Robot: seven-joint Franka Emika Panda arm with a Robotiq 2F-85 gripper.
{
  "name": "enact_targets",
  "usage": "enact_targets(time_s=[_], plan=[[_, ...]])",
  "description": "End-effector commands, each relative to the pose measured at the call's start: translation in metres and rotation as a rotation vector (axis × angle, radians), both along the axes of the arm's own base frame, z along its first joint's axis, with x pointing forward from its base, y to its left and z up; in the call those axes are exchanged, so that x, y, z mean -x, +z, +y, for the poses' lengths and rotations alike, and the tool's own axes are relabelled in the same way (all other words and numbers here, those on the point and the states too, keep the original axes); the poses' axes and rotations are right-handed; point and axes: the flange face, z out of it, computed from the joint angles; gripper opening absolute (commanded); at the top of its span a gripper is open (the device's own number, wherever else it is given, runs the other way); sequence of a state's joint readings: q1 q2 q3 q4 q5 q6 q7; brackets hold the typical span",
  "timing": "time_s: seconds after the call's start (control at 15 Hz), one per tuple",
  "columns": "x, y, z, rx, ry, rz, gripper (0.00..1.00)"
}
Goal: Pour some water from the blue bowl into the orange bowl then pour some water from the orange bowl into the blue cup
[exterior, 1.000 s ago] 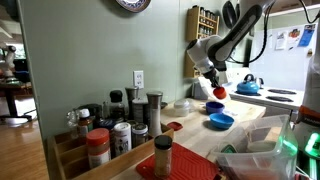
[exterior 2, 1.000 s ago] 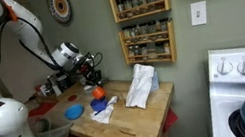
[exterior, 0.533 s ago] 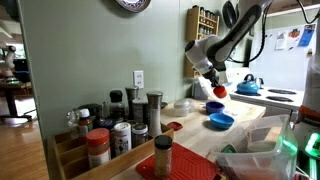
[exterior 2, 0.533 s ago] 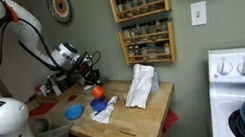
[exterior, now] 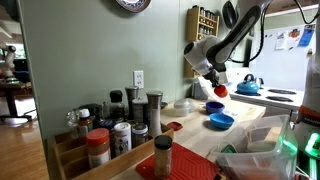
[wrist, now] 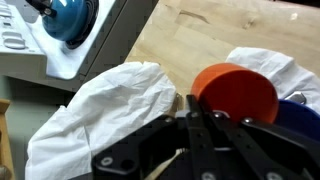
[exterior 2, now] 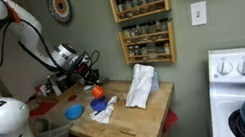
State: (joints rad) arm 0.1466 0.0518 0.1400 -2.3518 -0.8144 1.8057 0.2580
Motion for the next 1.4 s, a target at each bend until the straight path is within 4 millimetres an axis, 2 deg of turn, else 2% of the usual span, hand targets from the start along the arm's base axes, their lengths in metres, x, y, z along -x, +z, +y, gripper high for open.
enact_targets(time_s=[0.0,1.33], plan=[[-0.002,-0.001,0.006,0.056,0.005,-0.001,0.01],[0.001,-0.002,0.023,0.185,0.066,0.021,0.01]])
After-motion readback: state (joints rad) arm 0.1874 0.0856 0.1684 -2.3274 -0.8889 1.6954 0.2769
